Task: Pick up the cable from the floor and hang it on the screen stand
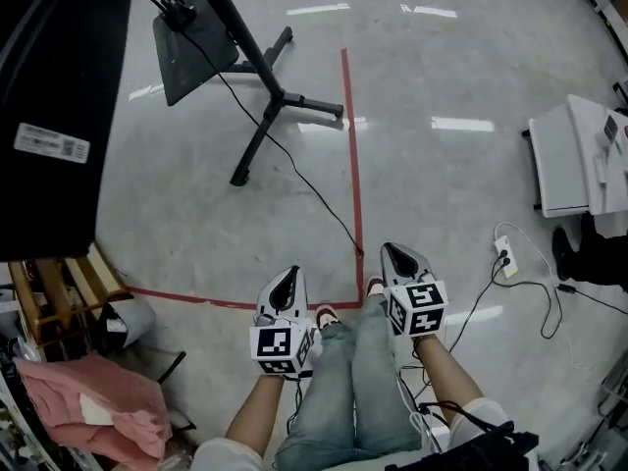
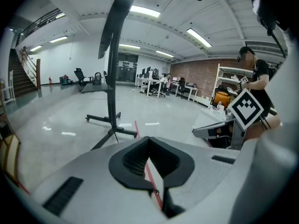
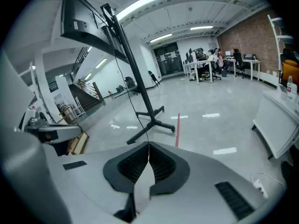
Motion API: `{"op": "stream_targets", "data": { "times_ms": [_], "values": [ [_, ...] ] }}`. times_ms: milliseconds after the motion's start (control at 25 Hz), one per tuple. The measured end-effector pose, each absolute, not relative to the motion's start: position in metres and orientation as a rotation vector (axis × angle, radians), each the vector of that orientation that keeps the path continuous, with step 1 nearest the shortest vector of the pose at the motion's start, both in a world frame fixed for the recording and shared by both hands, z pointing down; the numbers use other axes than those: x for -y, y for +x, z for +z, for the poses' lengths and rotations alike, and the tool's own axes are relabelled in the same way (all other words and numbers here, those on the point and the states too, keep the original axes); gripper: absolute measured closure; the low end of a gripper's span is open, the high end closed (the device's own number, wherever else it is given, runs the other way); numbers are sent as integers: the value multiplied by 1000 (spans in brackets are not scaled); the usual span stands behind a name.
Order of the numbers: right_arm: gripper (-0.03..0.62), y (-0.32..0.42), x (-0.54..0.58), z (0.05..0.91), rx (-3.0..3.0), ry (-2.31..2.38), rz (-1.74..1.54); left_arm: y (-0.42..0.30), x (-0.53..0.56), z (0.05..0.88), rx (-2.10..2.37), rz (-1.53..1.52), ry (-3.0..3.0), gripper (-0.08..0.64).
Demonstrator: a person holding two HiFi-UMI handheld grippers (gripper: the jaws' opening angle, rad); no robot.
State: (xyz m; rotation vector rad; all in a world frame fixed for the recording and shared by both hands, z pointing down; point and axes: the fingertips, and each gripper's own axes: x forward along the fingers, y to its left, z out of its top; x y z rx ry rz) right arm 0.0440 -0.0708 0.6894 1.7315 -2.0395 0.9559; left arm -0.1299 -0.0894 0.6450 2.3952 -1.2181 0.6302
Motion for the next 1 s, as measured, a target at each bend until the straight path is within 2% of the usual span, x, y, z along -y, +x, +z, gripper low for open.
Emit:
{"op": "stream_targets", "data": {
  "times_ms": [600, 800, 1000],
  "values": [
    [559, 28, 106, 1113, 2101, 1375, 946, -119, 153, 1045, 1059, 622, 2474, 557],
    [519, -6, 159, 1188, 2200, 1317, 887, -118, 186, 1125, 1082, 589, 2501, 557],
    [497, -50, 214, 1211, 2282, 1218, 788, -127, 212, 1147, 1086, 568, 2506, 557]
  ]
}}
